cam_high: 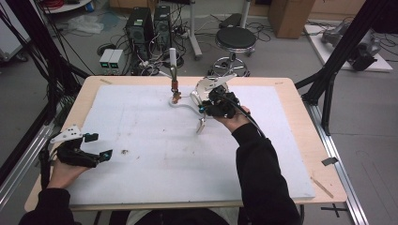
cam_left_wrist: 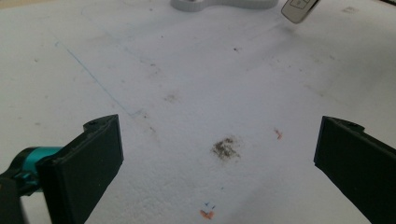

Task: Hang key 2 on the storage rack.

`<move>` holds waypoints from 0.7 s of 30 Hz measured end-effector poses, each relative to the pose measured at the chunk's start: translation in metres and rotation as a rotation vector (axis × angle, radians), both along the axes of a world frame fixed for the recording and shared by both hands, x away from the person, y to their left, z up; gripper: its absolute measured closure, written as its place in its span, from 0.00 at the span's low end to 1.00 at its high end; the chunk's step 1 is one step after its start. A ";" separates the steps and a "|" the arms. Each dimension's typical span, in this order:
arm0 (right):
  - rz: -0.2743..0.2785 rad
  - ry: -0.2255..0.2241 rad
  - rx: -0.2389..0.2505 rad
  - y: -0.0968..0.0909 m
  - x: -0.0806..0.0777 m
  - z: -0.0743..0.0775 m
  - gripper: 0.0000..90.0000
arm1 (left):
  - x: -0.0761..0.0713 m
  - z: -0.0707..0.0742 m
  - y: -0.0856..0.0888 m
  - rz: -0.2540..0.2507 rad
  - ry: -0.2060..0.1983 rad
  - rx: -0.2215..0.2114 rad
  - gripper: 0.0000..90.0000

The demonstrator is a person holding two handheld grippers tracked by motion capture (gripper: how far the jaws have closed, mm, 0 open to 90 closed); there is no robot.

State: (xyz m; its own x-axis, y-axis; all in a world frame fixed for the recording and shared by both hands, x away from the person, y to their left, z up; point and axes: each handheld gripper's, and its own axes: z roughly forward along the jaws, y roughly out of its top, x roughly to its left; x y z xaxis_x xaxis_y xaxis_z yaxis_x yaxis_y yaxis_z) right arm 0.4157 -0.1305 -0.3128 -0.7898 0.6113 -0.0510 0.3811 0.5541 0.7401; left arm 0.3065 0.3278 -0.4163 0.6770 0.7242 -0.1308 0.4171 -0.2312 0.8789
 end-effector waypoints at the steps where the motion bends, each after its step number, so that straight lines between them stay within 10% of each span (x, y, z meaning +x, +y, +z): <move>1: 0.007 -0.004 0.005 0.002 -0.003 0.001 0.84 | 0.001 0.005 -0.001 0.000 -0.010 -0.026 0.02; 21: 0.144 -0.041 0.030 0.030 -0.031 0.012 0.84 | 0.025 0.064 -0.038 -0.103 -0.071 -0.019 0.02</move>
